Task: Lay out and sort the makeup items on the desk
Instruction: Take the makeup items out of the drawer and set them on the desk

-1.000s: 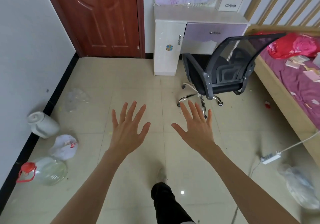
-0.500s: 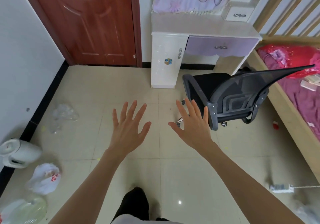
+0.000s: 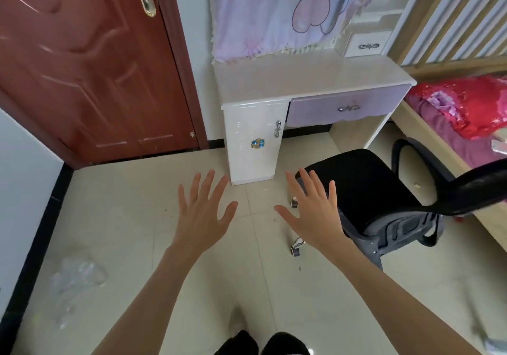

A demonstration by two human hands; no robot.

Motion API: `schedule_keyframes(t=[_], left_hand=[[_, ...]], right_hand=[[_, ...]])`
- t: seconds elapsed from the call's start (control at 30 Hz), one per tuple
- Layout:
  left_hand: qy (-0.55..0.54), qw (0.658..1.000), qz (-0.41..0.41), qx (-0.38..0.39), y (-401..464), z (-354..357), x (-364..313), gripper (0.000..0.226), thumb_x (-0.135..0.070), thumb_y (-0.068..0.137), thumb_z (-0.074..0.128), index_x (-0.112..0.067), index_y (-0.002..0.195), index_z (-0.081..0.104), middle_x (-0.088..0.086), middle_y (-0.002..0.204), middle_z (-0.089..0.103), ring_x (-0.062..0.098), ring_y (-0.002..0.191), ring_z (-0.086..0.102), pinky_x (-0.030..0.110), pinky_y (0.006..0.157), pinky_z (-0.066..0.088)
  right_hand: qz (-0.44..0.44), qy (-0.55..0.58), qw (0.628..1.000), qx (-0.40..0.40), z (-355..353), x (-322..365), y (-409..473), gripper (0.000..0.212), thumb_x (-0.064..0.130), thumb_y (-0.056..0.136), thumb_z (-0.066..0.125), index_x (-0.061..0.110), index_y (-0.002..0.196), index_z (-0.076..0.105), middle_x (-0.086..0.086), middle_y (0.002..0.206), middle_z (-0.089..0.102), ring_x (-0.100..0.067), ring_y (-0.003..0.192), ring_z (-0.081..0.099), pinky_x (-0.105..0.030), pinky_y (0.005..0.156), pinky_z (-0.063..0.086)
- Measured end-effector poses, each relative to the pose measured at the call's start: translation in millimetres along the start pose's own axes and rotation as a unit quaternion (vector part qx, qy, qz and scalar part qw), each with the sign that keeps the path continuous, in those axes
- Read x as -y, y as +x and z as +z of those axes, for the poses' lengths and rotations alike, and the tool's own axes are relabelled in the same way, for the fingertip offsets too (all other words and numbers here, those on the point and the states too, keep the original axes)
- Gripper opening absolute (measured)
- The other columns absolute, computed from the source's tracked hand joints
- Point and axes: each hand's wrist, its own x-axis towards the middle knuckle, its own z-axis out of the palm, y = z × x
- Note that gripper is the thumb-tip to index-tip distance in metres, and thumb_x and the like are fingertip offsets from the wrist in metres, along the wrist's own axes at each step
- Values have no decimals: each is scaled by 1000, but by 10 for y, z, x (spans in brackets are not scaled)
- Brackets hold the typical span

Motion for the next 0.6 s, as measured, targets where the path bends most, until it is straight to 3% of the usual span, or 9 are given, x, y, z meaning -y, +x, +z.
schedule_keyframes(t=[0.2,0.6], left_hand=[[-8,998,55,29,1063,131,76,69,-60,85,15,-27,146,26,6,153,24,30,143,14,56,111,6],[-23,993,79,90,3369,861,-249,72,-63,83,10,-31,147,18,2,156,16,26,144,8,55,112,5]], right_hand=[[50,6,999,14,76,-158,841,73,59,89,43,27,149,17,-4,156,17,-26,145,10,-54,114,1],[110,28,991,77,399,-1201,2977,73,59,91,34,29,150,3,-2,159,1,-22,146,0,-52,115,-3]])
